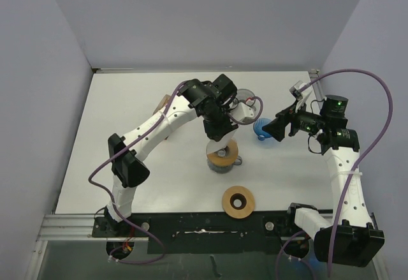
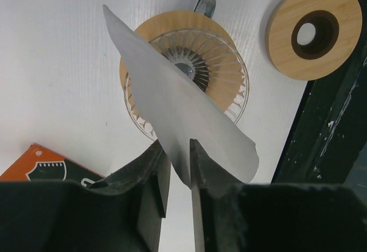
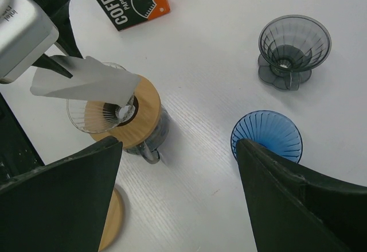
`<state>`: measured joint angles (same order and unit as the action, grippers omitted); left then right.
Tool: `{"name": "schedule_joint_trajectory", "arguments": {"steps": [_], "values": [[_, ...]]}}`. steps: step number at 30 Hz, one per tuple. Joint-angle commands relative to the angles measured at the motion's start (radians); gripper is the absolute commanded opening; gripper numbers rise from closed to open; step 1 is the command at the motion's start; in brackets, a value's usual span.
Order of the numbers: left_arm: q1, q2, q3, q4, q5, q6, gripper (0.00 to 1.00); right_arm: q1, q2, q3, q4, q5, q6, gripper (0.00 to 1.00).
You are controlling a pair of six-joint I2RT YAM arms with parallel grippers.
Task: Place the coffee filter in the dripper
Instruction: Place the coffee filter in the coffee dripper.
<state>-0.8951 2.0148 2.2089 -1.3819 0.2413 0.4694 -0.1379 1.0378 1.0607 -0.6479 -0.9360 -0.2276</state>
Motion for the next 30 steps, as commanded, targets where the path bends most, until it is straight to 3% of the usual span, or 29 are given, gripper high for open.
{"name": "schedule_joint_trajectory", "arguments": {"steps": [1,7,12,18,23,30], "values": [[0.000,-0.032,-0.012,0.071,0.025,-0.047,0.22,-0.007,-0.015,-0.001,0.056,-0.034,0.014,0.82],[0.022,-0.058,-0.041,0.095,0.037,-0.078,0.36,-0.006,-0.010,0.001,0.059,-0.038,0.016,0.82],[0.044,-0.079,-0.064,0.106,0.072,-0.091,0.39,-0.006,-0.012,-0.006,0.062,-0.037,0.014,0.82],[0.047,-0.095,-0.071,0.124,0.081,-0.083,0.17,-0.006,-0.010,-0.008,0.065,-0.034,0.012,0.82],[0.047,-0.080,-0.033,0.112,0.085,-0.048,0.05,-0.007,-0.012,-0.010,0.064,-0.034,0.013,0.82],[0.039,-0.043,0.048,0.019,0.097,0.044,0.00,-0.007,-0.019,-0.021,0.069,-0.030,0.013,0.82]]}}
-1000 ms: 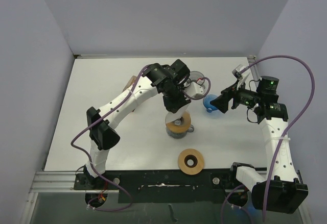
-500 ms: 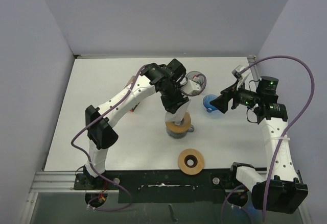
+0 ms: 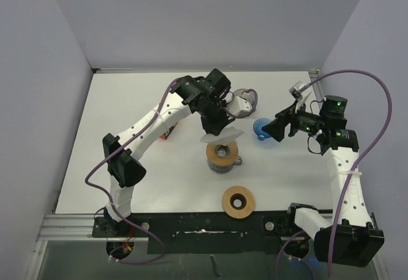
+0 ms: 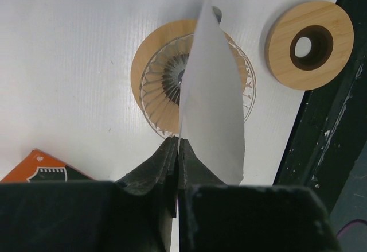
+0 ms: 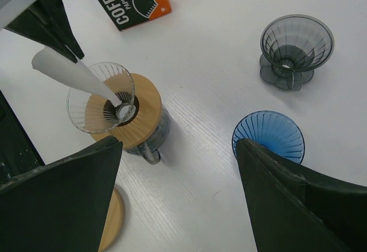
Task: Place the coffee filter in the dripper
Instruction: Place the coffee filter in the coffee dripper.
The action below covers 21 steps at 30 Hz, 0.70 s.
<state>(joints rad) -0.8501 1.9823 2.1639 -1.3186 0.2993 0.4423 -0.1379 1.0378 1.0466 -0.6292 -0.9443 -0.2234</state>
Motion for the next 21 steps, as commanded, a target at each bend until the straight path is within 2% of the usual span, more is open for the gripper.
{"name": "schedule_joint_trajectory", "arguments": {"steps": [1,5,21], "values": [[-0.006,-0.005,0.108,-0.057,0.043,0.084,0.00,-0.007,-0.018,-0.008,0.052,-0.023,0.009,0.82],[-0.014,0.015,0.140,-0.121,0.053,0.140,0.00,-0.008,-0.019,-0.010,0.054,-0.025,0.009,0.82],[-0.031,0.075,0.147,-0.119,-0.003,0.163,0.01,-0.016,-0.023,-0.031,0.068,-0.031,0.024,0.82]]}}
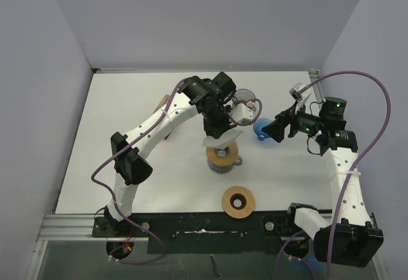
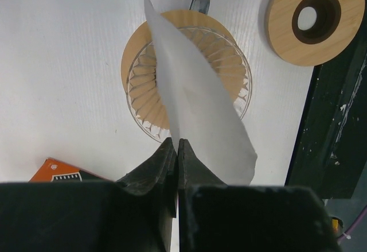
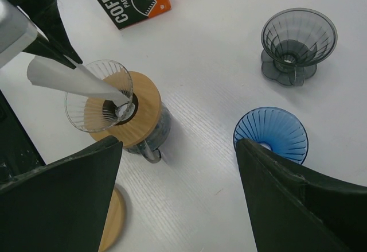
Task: Place the coffee filter in the dripper
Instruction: Place the coffee filter in the coffee dripper.
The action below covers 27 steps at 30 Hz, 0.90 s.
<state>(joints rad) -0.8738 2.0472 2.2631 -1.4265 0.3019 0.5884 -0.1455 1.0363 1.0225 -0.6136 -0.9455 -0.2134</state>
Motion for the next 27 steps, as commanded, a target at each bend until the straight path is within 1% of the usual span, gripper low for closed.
{"name": "schedule_joint_trajectory", "arguments": {"steps": [1,3,7,13,15,18,22,25,27], "values": [[-0.009,0.012,0.050,-0.010,-0.007,0.017,0.02,-0.008,-0.020,-0.007,0.052,-0.031,0.014,0.82],[-0.009,0.017,0.053,-0.003,-0.007,0.009,0.07,-0.009,-0.021,-0.012,0.058,-0.033,0.019,0.82],[-0.009,0.011,0.047,0.022,-0.022,-0.034,0.20,-0.009,-0.032,-0.038,0.087,-0.039,0.036,0.81],[-0.009,-0.029,0.020,0.089,-0.041,-0.083,0.36,-0.009,-0.042,-0.059,0.112,-0.042,0.052,0.81],[-0.008,-0.045,0.003,0.104,-0.043,-0.095,0.40,-0.008,-0.042,-0.059,0.117,-0.044,0.054,0.80],[-0.009,-0.073,-0.033,0.122,-0.029,-0.110,0.42,-0.008,-0.041,-0.059,0.118,-0.043,0.053,0.80],[-0.009,-0.099,-0.077,0.135,0.000,-0.118,0.42,-0.008,-0.037,-0.058,0.112,-0.040,0.050,0.80],[-0.009,-0.108,-0.087,0.138,0.017,-0.123,0.39,-0.008,-0.038,-0.058,0.112,-0.034,0.048,0.80],[-0.008,-0.110,-0.092,0.141,0.021,-0.126,0.35,-0.008,-0.035,-0.058,0.112,-0.033,0.048,0.80]]}}
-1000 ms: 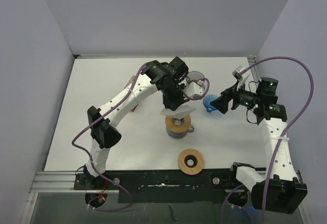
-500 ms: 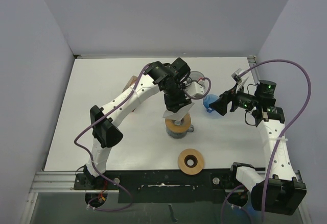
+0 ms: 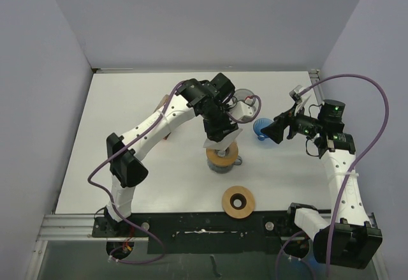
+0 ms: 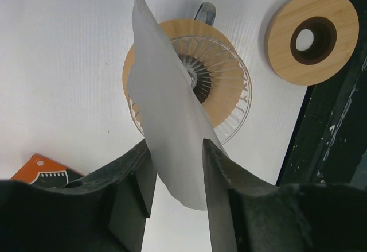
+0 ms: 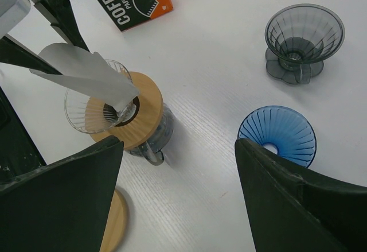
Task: Place the coffee filter in the dripper
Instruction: Place the coffee filter in the coffee dripper.
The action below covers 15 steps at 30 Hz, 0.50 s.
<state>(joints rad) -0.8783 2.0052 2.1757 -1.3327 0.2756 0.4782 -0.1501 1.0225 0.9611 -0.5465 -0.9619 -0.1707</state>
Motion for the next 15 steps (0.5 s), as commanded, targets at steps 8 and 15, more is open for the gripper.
{"name": "schedule_joint_trajectory", "arguments": {"steps": [8,15], "values": [[-0.004,-0.078,-0.035,0.066,0.054,0.014,0.13,0.003,-0.017,0.004,0.048,-0.033,0.008,0.80],[-0.004,-0.077,-0.025,0.046,0.049,0.086,0.00,0.048,0.009,0.029,0.021,-0.029,-0.025,0.80]]}}
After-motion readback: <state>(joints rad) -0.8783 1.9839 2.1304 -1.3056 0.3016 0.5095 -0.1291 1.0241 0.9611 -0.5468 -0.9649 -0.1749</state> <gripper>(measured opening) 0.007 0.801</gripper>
